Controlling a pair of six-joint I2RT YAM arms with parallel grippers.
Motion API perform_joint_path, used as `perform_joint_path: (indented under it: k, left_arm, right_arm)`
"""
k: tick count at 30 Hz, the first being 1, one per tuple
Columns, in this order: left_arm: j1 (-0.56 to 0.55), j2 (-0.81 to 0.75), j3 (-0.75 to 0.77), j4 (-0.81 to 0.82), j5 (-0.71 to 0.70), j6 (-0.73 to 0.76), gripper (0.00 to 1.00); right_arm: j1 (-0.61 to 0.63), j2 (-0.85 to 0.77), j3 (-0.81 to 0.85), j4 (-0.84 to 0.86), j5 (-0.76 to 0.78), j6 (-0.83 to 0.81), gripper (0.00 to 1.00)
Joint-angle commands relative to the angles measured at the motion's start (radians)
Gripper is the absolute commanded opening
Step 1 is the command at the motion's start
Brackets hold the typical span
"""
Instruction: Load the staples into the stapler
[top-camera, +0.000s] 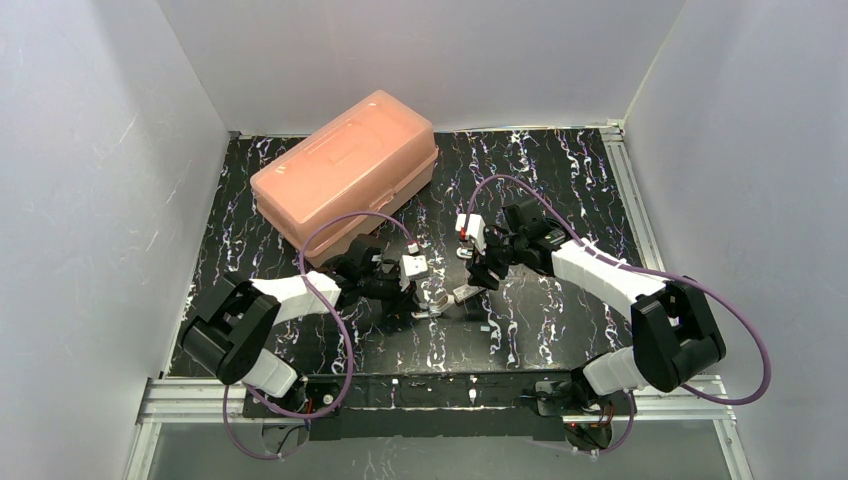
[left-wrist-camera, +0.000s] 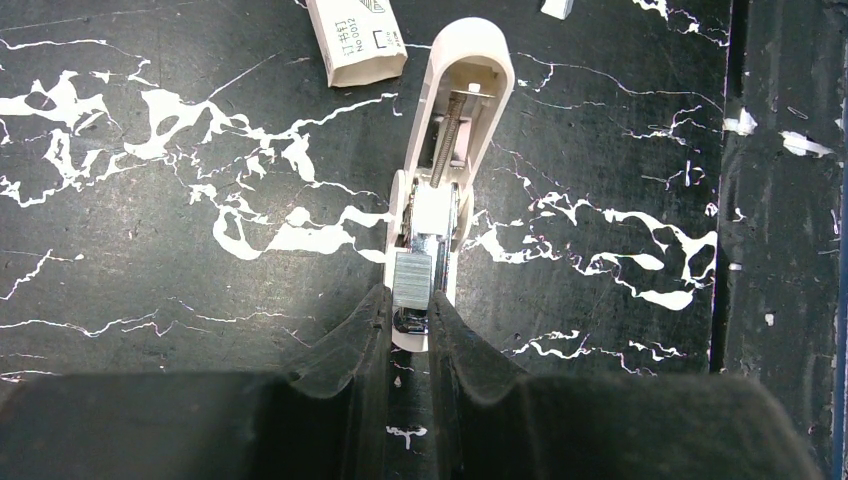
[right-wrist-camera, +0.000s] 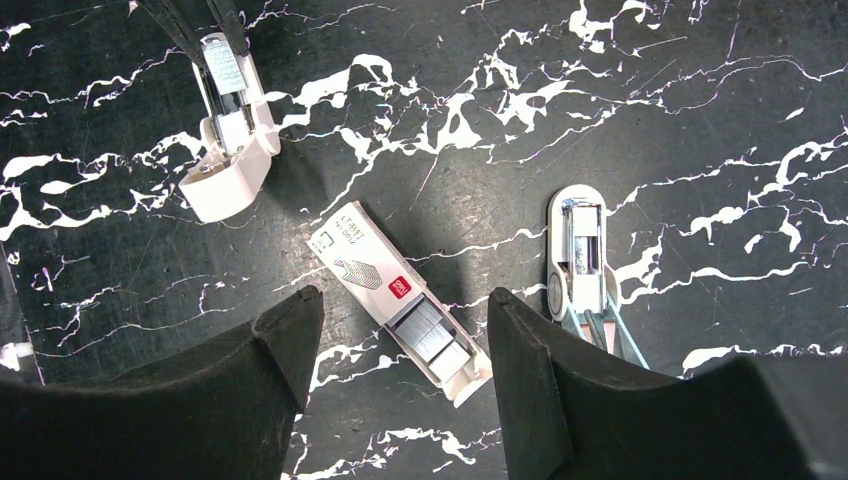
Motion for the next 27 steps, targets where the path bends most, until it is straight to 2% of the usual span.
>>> perform_joint_path:
  k: [1,16,27]
  left_arm:
    - [-0.005,0.008,0.025,-0.033,0.008,0.018,0.0]
    - [-0.005,-0.058,0.021,-0.033,0.05,0.011,0.0]
    - [-0.005,-0.031,0.022,-0.033,0.046,0.016,0.0]
  right_arm:
    - [-0.006,0.0,-0.003,0.017,-0.002,-0.009,0.68]
    - [-0.006,0.005,-0.003,0.018,0.002,-0.011,0.68]
    - [-0.007,0.008,-0.003,0.018,0.006,-0.012,0.68]
